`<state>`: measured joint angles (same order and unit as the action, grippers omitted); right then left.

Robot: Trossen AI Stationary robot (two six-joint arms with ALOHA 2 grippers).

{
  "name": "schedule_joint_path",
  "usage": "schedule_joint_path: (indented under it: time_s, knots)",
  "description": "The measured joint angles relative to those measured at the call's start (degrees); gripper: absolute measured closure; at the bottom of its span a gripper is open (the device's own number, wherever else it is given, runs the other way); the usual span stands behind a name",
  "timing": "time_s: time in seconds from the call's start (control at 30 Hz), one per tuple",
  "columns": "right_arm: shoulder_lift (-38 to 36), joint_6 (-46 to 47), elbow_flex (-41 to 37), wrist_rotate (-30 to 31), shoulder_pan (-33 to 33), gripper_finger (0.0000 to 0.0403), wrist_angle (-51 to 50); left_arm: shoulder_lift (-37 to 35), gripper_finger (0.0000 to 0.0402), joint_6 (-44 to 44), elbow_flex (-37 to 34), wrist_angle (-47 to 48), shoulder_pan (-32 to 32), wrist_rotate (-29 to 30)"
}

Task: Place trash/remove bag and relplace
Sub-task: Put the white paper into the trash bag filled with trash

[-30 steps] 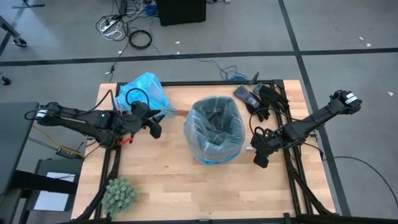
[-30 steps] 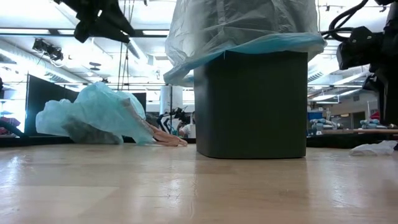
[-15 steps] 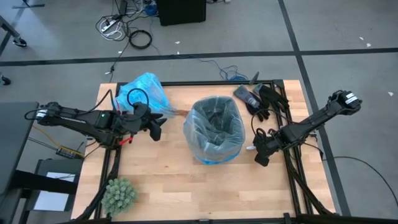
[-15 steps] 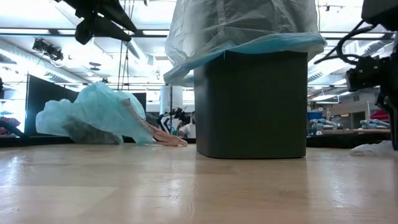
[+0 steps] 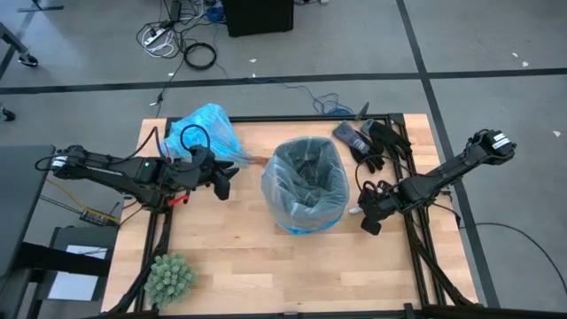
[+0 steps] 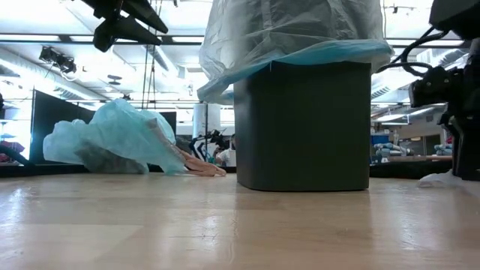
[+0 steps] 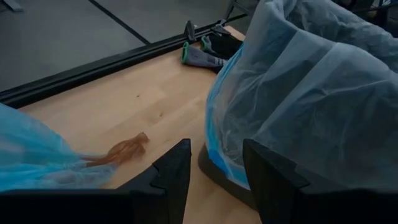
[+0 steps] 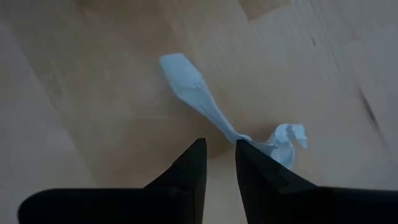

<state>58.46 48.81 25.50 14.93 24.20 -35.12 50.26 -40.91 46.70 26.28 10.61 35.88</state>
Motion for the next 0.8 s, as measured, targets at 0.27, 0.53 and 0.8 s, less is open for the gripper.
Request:
schedule_joint_path:
  time_s: [0.27, 0.53, 0.8]
  knots:
    - [5.30, -7.77, 0.00, 0.39, -3.87, 0.0330, 4.25, 0.00, 0.0245, 0.42, 0.01, -3.32, 0.00, 0.06]
    - [12.48, -10.75, 0.59, -2.52, -6.13, 0.0374, 9.24, 0.00, 0.0245, 0.26, -0.01, -3.23, 0.00, 0.04]
    - [5.53, -4.42, -0.17, -3.05, -4.30, 0.0403, 7.14, -0.09, 0.0245, -1.56, 0.01, -2.39, 0.00, 0.34]
